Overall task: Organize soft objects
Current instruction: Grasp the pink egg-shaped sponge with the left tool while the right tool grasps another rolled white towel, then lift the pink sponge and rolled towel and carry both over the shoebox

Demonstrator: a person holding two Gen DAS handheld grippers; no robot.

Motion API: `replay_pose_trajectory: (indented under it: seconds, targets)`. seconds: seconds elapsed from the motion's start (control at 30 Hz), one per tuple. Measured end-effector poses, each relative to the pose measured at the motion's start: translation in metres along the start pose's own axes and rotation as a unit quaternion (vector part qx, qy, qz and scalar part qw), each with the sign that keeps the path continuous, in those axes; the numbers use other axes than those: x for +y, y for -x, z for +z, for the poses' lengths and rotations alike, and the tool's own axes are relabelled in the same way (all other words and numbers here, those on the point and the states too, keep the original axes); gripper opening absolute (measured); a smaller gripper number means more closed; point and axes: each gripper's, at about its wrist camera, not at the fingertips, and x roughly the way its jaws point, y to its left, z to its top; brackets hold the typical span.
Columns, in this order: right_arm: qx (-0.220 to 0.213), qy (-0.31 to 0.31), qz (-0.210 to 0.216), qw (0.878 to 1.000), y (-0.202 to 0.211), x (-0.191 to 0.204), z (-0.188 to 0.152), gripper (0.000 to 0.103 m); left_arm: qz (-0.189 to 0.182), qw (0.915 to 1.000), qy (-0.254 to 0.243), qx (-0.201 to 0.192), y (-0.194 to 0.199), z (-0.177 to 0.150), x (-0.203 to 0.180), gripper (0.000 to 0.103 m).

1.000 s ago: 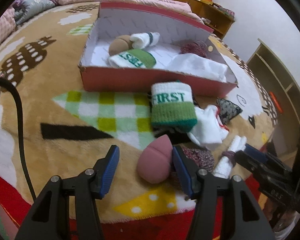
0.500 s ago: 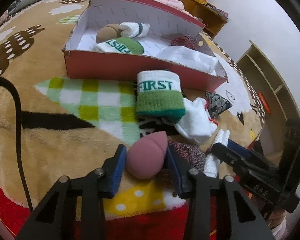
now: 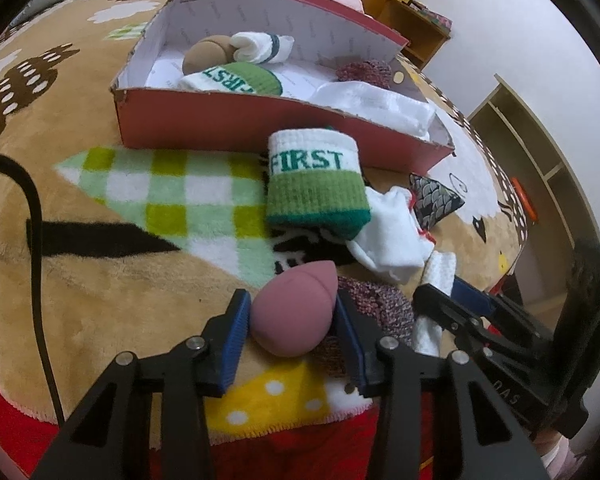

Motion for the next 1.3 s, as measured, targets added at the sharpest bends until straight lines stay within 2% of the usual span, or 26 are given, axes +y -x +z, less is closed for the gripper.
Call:
replay_pose_trajectory:
  seconds: [0.27, 0.33, 0.6, 0.7, 0.83, 1.03, 1.07, 1.1, 1.3]
  targets:
    - [-0.009, 0.006, 0.013, 1.000, 0.005, -0.001, -0.001, 0.032, -0.005, 0.9999, 0.007, -0.007, 0.003, 0.000, 0.001, 0.040]
    - [-0.014, 0.010, 0.013, 1.000, 0.008, 0.000, 0.000, 0.021, -0.003, 0.9999, 0.009, -0.010, 0.006, 0.001, 0.002, 0.040]
    - [0.000, 0.013, 0.022, 1.000, 0.008, 0.001, -0.003, 0.023, 0.006, 0.9996, 0.008, -0.026, 0.017, 0.003, 0.001, 0.040]
    - [0.011, 0.001, 0.032, 0.999, 0.009, -0.001, -0.005, 0.034, 0.008, 0.9995, 0.005, -0.030, 0.019, 0.003, 0.000, 0.040]
    - [0.026, -0.014, 0.042, 0.999, 0.008, -0.005, -0.007, 0.040, 0.008, 0.9993, 0.003, -0.036, 0.023, 0.003, -0.001, 0.040]
    - [0.034, -0.006, 0.049, 0.998, 0.006, -0.001, -0.009, 0.040, 0.008, 0.9992, 0.004, -0.039, 0.025, 0.002, 0.000, 0.040]
    - [0.031, 0.003, 0.046, 0.998, 0.007, 0.001, -0.009, 0.037, 0.008, 0.9992, 0.004, -0.040, 0.026, 0.002, 0.000, 0.040]
    - [0.026, 0.013, 0.044, 0.999, 0.008, 0.005, -0.010, 0.026, 0.009, 0.9991, 0.003, -0.041, 0.027, 0.002, 0.000, 0.040]
    - [0.008, 0.033, 0.048, 0.998, 0.016, 0.015, -0.008, 0.019, 0.015, 0.9987, -0.001, -0.048, 0.031, 0.002, -0.003, 0.040]
